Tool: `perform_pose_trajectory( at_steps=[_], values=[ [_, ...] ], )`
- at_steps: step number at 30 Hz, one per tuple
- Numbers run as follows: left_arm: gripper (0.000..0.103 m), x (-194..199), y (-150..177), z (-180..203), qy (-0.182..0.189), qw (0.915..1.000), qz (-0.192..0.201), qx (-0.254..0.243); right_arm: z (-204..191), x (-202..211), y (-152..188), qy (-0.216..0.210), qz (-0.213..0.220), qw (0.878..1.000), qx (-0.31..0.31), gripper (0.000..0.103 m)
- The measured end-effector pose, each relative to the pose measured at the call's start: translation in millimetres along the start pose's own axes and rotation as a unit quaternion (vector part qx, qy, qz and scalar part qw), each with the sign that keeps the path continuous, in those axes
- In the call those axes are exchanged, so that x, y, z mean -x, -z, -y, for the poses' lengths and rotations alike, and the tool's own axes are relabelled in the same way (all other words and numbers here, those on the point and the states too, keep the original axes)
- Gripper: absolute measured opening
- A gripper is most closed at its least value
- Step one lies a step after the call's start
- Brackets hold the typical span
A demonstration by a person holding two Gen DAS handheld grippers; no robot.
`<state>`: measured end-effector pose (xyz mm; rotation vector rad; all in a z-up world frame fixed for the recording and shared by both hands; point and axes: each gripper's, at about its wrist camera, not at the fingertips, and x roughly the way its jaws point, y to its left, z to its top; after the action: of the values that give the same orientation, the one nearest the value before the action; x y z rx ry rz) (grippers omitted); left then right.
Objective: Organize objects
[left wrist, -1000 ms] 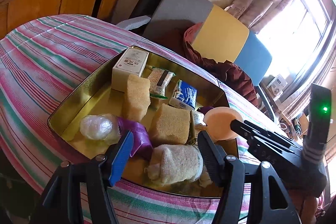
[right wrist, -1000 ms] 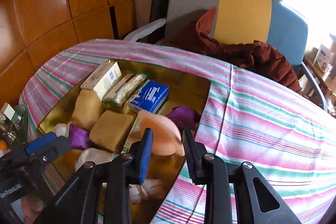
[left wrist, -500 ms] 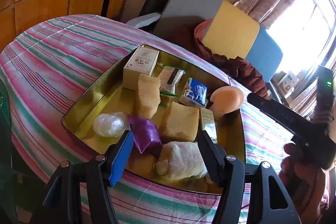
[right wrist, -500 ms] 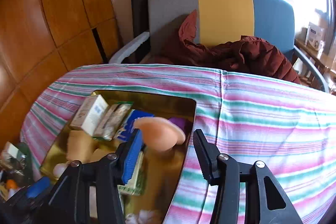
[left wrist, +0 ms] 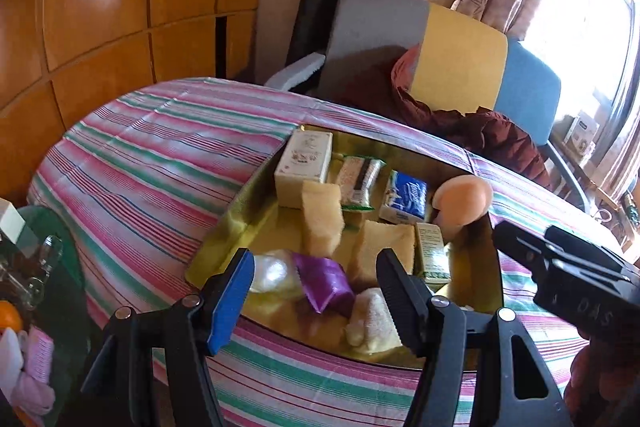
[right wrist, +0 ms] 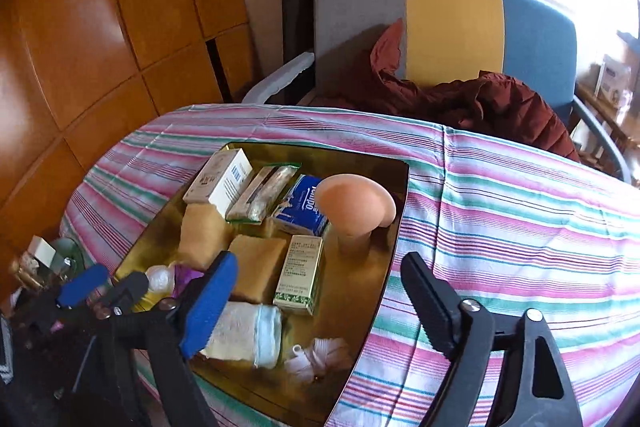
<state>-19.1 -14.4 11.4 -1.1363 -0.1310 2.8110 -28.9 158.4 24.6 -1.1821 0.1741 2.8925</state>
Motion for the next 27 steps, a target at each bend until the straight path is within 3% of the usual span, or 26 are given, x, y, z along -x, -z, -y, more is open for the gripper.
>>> perform_pose_trajectory(
  at_steps=[5, 13, 27],
  values=[
    [0.064, 7, -4, -11, -0.028, 0.9996, 0.005, 0.004, -4, 6, 2, 0.008, -0.001, 1.0, -0.011, 0.103],
    [0.064, 14, -6, -13, -0.049, 0.9987, 0.015, -0.008, -12, 1, 7, 0.053, -0.017, 0.998, -0.001, 0.103],
    [0.064, 10, -3, -13, -0.059, 0.9981, -0.017, -0.001, -13, 5, 11, 0.072, -0.011, 0.997, -0.022, 0.103]
  ],
)
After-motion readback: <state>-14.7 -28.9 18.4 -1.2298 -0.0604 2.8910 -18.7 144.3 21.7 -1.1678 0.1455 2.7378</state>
